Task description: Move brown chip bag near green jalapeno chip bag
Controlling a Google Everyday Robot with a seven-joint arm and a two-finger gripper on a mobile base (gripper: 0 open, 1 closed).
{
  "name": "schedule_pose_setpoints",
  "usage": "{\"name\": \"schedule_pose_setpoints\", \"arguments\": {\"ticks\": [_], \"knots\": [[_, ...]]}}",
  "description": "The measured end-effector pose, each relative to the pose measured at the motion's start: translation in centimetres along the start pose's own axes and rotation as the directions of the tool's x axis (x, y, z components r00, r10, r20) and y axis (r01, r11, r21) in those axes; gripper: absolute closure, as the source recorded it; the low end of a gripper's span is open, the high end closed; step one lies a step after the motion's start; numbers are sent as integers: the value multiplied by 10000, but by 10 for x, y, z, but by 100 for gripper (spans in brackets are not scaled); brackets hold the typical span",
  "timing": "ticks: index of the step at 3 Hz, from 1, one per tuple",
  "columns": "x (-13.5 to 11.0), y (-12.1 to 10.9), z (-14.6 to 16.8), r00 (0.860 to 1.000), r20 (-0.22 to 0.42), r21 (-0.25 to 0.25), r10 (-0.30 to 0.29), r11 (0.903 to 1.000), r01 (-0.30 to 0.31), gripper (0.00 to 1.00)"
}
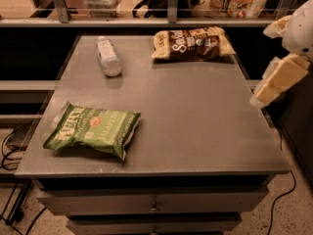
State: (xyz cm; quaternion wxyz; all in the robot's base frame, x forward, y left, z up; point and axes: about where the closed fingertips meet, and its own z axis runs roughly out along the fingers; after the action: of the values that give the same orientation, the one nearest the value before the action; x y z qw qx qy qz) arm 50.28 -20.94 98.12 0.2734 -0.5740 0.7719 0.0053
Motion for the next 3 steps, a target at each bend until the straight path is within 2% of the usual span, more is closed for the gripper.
{"name": "schedule_pose_setpoints", "arguments": {"ticks": [1, 2, 3], "knots": [[-10, -51, 16, 9953, 693, 988, 670, 9924, -736, 0], [-10, -51, 16, 9953, 694, 988, 670, 9924, -737, 0], [-12, -59, 32, 9864, 1095, 1015, 1227, 9858, -1339, 0]]}}
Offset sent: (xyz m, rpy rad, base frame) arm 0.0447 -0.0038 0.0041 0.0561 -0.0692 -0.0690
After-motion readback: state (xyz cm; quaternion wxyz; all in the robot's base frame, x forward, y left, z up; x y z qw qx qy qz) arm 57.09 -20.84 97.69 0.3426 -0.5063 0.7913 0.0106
